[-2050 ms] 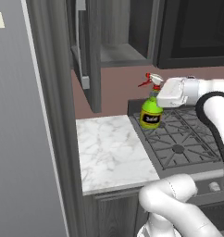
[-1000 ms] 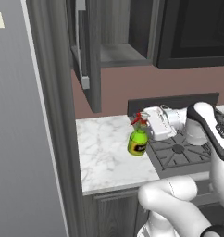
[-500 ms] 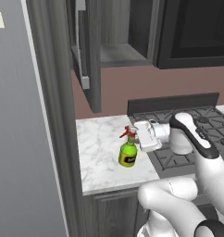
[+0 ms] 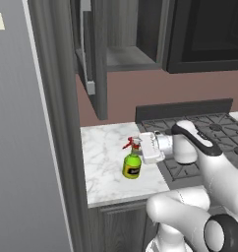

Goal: Move the cutting board and knife to the sink. Then move spray from the cabinet to the counter.

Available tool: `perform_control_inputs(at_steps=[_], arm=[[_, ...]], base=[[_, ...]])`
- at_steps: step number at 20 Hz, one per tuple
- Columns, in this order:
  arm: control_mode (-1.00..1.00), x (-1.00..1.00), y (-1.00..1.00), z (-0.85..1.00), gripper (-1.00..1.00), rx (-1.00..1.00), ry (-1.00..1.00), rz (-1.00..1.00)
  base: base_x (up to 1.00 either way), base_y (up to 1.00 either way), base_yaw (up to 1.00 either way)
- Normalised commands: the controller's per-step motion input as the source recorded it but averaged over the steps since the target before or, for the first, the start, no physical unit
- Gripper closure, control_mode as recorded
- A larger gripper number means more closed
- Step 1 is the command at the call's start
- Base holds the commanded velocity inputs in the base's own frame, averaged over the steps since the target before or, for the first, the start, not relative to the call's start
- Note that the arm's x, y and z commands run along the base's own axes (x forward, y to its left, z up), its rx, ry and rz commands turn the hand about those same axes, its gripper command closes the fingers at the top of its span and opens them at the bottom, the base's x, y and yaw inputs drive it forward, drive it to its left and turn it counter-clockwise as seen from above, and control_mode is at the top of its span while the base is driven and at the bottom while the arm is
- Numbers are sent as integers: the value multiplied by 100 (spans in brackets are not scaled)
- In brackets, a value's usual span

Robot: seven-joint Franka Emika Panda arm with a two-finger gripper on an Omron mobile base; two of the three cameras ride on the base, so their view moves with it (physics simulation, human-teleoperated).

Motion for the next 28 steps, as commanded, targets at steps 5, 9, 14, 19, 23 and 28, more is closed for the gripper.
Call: perform_control_inputs(at_steps=[5, 9, 14, 19, 23, 28], arm=[[-100, 38, 0, -4, 100, -5, 0, 0], [-100, 34, 0, 0, 100, -7, 0, -1], [-100, 38, 5, 0, 100, -2, 0, 0], [-100, 41, 0, -2, 100, 0, 1, 0], [-100, 34, 0, -26, 100, 0, 1, 0], [-100, 25, 0, -39, 100, 0, 0, 0]], base=[[0, 0, 0], [0, 0, 0], [0, 0, 0], [0, 0, 0], [0, 0, 0], [0, 0, 0]])
